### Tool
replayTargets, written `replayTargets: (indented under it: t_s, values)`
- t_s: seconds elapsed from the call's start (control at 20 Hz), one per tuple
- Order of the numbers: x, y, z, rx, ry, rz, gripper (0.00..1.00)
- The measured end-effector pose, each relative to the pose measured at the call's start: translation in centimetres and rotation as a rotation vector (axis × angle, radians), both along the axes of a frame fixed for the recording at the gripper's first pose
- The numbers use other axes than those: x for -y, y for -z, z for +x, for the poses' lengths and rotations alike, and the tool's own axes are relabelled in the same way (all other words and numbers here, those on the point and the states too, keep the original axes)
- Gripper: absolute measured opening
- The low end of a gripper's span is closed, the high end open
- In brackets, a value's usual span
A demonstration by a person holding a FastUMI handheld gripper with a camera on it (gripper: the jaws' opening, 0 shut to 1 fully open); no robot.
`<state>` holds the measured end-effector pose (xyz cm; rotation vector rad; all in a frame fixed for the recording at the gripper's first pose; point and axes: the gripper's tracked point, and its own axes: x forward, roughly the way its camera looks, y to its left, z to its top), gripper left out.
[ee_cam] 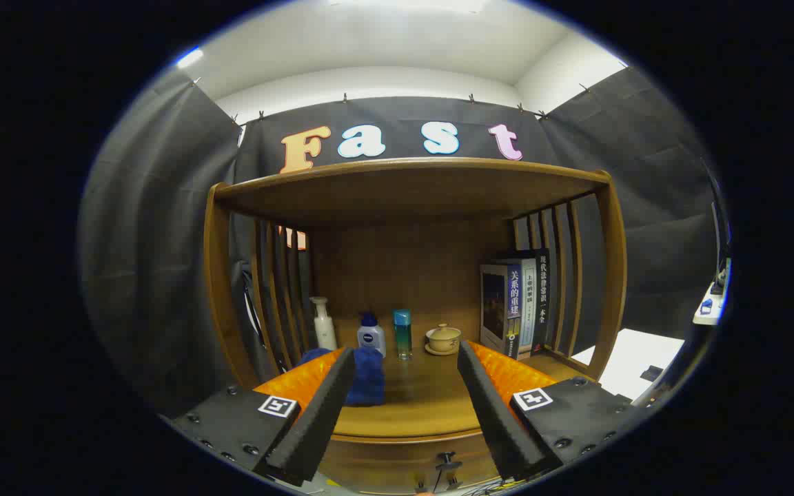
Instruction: Pull open the drawer, take out the items inside it, and place them on the countertop above the cabinet.
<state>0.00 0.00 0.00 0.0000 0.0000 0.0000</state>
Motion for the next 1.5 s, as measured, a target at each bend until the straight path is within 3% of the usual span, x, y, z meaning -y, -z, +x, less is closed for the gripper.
replayTargets:
  t_s: [0.55, 1.25, 1.5]
  values:
    - [2.7, -0.7, -3.2, 0.106, 0.013, -0.027, 0.98]
    - [1.8, 1.5, -1.3, 0.113, -0.015, -0.024, 0.98]
    - [2.8, 4.8, -0.8, 0.1, -0.026, -0.023, 0.98]
